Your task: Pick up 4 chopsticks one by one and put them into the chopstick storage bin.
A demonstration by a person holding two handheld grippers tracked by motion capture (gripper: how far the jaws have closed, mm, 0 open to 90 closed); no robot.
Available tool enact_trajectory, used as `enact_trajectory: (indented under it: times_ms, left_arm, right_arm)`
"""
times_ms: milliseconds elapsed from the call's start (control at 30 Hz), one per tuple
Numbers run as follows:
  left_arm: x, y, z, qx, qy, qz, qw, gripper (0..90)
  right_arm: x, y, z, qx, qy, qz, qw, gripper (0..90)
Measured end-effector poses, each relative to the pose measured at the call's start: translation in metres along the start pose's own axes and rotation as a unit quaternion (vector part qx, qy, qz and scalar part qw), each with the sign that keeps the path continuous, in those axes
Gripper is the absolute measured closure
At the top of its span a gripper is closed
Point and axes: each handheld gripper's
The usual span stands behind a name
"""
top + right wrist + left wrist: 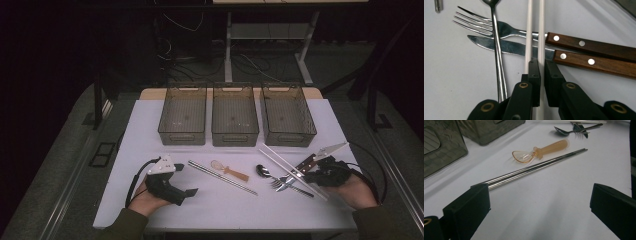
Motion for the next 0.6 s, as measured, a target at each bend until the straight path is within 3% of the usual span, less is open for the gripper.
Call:
enact_trajectory:
  times_ms: [367,600]
  left_arm:
    - [0.0,0.0,0.0,-0.002,-0.002,-0.001,1.0,1.4]
    - [0.0,0.008,0.002,-0.006,-0.01,-0.01,0.9999,1.4]
  right_arm:
    - [0.011,0.001,0.004,0.009,0.011,-0.039,0.9991,84.6]
    - [0.02,0.013,0.011,0.03,0.04,-0.067,0.9965,84.6]
Point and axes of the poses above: each handheld gripper's, and its own axes: x roughly backward along the jaws, y roughly out of its top, z roughly to its left, and after that the axes turned 5 degrees about -z, right-handed
